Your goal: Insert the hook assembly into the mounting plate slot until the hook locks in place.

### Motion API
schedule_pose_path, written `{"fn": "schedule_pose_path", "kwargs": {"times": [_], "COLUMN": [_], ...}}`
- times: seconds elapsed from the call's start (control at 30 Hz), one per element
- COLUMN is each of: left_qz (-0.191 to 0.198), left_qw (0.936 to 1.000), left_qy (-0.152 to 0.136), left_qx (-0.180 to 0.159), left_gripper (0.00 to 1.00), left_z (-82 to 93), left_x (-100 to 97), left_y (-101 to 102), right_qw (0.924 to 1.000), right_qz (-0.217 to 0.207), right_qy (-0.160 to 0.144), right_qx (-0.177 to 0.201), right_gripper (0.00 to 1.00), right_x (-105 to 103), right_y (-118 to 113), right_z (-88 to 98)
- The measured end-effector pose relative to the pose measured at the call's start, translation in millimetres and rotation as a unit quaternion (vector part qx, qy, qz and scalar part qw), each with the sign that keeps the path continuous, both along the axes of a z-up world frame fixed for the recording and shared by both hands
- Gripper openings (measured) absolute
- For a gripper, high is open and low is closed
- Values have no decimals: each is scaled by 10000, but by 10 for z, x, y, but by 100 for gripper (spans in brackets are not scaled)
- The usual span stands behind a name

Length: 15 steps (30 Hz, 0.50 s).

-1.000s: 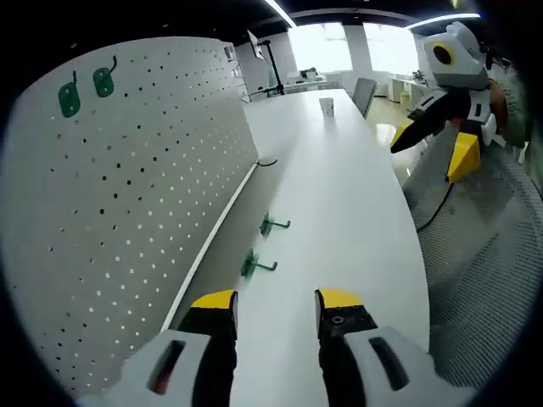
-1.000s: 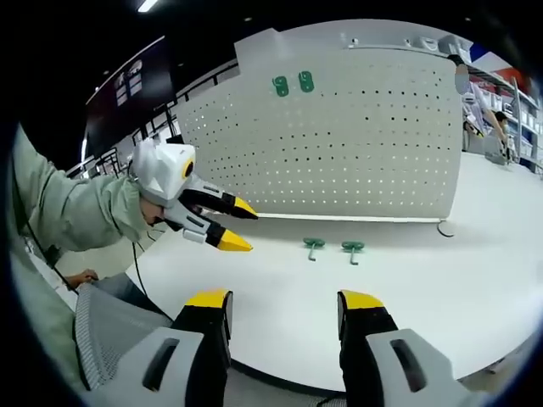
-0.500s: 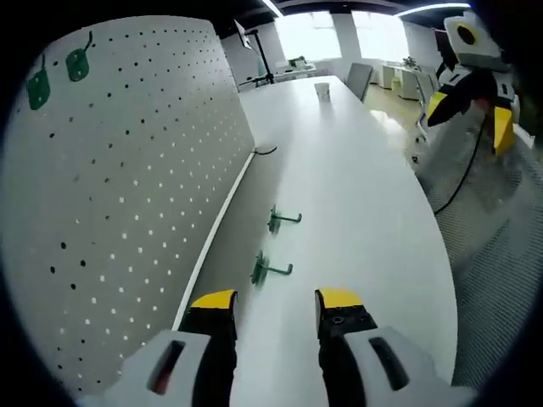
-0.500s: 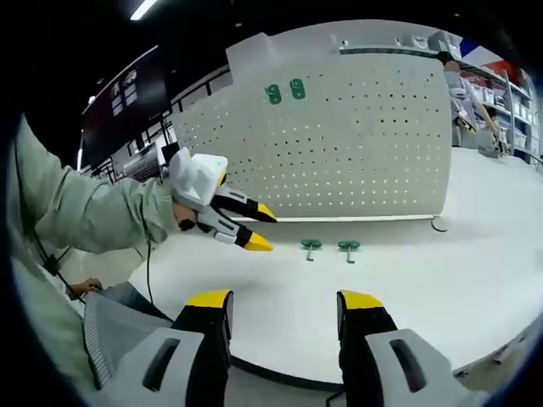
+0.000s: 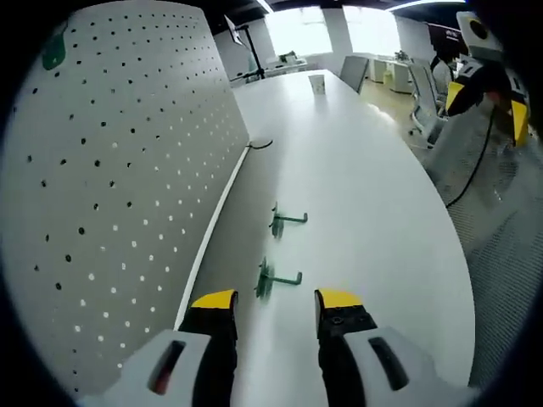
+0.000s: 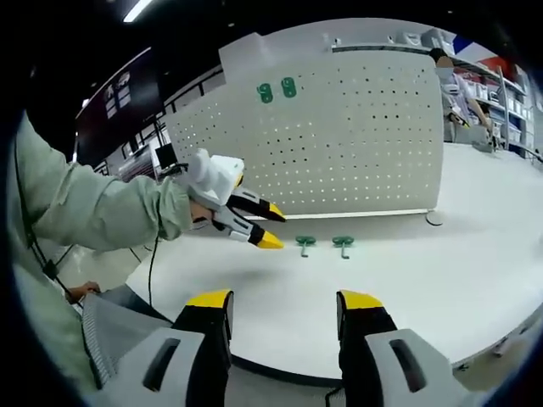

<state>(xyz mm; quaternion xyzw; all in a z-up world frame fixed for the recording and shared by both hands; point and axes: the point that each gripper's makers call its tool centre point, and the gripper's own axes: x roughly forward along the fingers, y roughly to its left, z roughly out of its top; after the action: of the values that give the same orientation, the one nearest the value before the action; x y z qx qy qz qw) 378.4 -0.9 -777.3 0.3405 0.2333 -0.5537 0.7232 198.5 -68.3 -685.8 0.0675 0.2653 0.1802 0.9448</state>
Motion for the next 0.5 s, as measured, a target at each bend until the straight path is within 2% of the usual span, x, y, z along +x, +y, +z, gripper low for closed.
{"fn": "schedule_pose_path", "kwargs": {"times": [0.33,0.5], "left_qz": [-107,-163], "left_qw": [9998,9995], "left_qy": [121,204], "left_qx": [127,152], "left_gripper": [38,42], "left_z": [-137,-231], "left_x": [85,127], "left_y": [-54,-60], "right_qw": [10000,9999], "right_qz": [-5,-111], "right_qy": [41,-10], "right_qx": [40,74], "right_gripper": [48,47], "right_x": [12,41], "right_y": [26,-18], "right_z": [-20,15]}}
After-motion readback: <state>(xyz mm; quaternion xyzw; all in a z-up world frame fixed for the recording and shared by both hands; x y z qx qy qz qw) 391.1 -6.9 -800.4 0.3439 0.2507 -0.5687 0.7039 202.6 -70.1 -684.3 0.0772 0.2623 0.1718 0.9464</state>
